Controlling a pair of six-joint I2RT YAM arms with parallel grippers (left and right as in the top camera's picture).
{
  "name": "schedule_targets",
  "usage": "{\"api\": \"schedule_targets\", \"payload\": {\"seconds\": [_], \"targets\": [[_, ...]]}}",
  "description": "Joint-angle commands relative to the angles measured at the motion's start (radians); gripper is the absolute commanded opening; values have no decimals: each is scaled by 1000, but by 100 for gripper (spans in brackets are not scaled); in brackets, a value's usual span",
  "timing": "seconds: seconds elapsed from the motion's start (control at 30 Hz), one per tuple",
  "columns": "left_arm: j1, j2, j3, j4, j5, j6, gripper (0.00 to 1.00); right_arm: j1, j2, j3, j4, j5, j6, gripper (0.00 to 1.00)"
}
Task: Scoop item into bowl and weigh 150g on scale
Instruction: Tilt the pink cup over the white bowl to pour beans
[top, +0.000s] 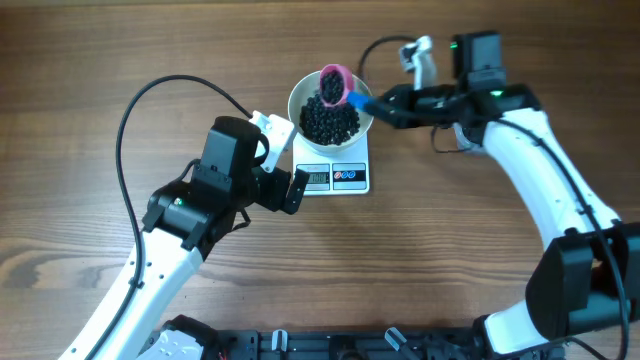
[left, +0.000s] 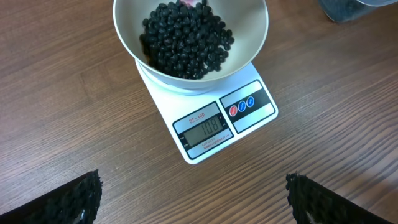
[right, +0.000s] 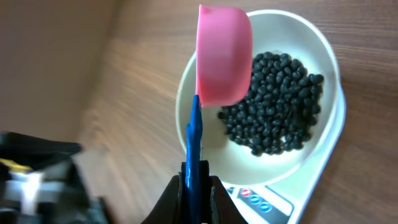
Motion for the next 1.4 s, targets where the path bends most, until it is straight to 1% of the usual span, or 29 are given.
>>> {"api": "schedule_targets", "payload": {"seconds": [0.0, 0.07, 0.17, 0.23, 0.33, 0.67, 0.8, 0.87, 1.03, 1.17, 1.37], "targets": [[6, 5, 18, 3, 1, 19, 100, 74, 5, 8, 6, 203, -183, 4], [6, 5, 18, 3, 1, 19, 100, 110, 5, 8, 5, 297, -257, 4], [6, 5, 18, 3, 1, 19, 100, 142, 5, 8, 5, 445, -273, 4], [6, 5, 18, 3, 1, 19, 100, 150, 5, 8, 4, 470, -294, 5], [6, 5, 18, 3, 1, 19, 100, 151, 5, 8, 4, 470, -315, 4], [6, 5, 18, 3, 1, 19, 100, 151, 4, 8, 18, 468, -312, 4], [6, 5, 18, 3, 1, 19, 100, 151, -19, 8, 65, 400, -310, 4], [6, 5, 18, 3, 1, 19, 100, 151, -41, 8, 71, 398, -311, 4], [6, 5, 18, 3, 1, 19, 100, 150, -94, 8, 20, 398, -311, 4], [6, 5, 18, 3, 1, 19, 100, 150, -89, 8, -49, 399, -315, 4], [6, 5, 18, 3, 1, 19, 100, 151, -93, 8, -8, 396, -314, 4]]}}
